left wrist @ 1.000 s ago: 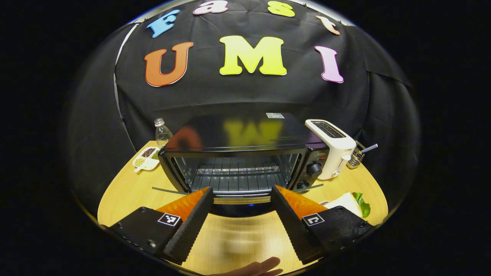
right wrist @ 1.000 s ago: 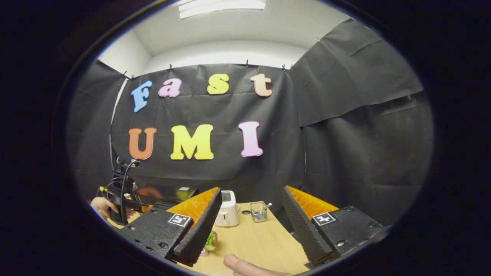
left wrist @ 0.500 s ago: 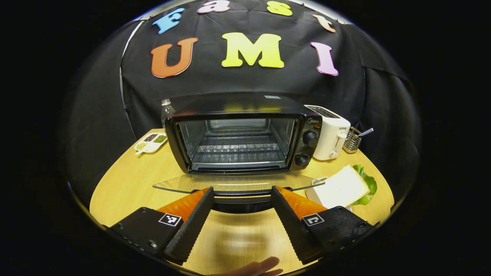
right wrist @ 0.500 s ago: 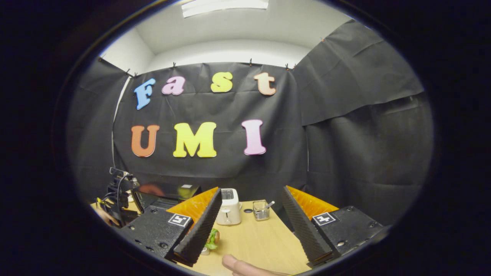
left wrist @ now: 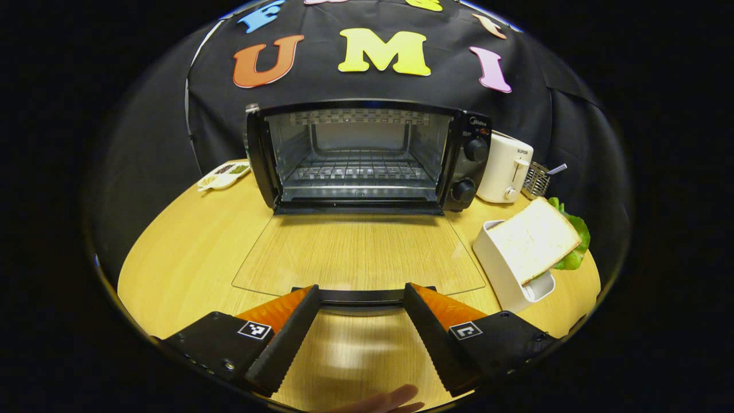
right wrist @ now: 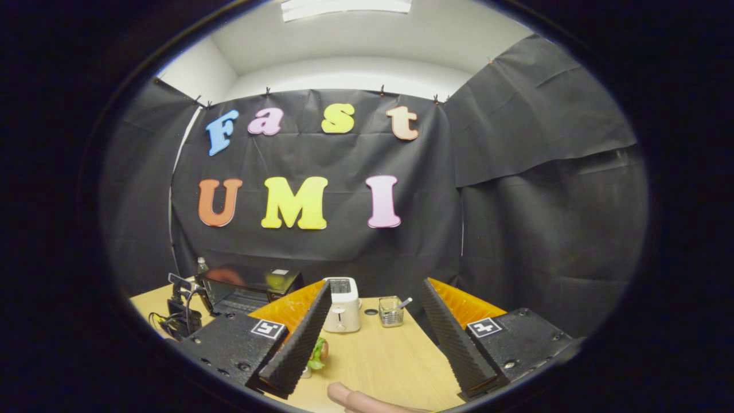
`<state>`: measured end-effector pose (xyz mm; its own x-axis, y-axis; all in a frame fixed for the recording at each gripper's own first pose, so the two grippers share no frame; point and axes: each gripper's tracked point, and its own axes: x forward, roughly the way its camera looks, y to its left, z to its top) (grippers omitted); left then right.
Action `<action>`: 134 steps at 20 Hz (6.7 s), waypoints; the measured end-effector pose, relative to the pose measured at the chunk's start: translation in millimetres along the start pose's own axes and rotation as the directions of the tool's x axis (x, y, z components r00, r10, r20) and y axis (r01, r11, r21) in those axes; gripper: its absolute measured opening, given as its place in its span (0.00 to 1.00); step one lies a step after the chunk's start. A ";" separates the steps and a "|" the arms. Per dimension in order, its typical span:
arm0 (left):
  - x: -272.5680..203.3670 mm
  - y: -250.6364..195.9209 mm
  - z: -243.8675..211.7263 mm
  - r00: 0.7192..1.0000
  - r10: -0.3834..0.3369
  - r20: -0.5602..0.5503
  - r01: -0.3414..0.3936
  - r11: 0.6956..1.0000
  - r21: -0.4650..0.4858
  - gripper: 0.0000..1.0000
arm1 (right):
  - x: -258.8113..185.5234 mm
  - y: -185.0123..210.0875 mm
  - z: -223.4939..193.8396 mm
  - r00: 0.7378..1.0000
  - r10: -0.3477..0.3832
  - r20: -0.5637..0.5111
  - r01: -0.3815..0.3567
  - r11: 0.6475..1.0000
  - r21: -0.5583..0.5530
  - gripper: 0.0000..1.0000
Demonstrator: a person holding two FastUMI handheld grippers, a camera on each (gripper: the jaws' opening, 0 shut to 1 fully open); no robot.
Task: Open the electric oven with the left hand, put the food in, and close the electric oven.
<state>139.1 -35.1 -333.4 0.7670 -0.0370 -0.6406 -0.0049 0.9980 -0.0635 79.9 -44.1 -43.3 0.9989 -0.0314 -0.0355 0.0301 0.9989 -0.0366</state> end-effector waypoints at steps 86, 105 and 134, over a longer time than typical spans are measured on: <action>-270.0 163.6 113.6 0.784 0.141 0.604 -0.168 0.986 -0.013 0.97 | 222.8 438.0 -241.0 0.873 0.422 -0.242 0.050 0.416 0.908 0.40; -246.9 164.0 94.3 0.817 0.163 0.553 -0.159 0.986 -0.055 0.97 | 278.7 442.4 -265.9 0.923 0.294 -0.247 0.091 0.457 0.885 0.51; -226.6 180.4 40.6 0.887 0.171 0.430 -0.144 0.985 -0.094 0.95 | 213.2 465.0 -266.2 0.645 0.306 -0.700 -0.377 0.925 0.057 0.99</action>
<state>-9.5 155.5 -168.6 0.9550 0.1601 -0.2497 -0.1759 0.9835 -0.0422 297.2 404.3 -333.8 0.6279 0.2606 -0.7334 -0.3462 0.9374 0.0366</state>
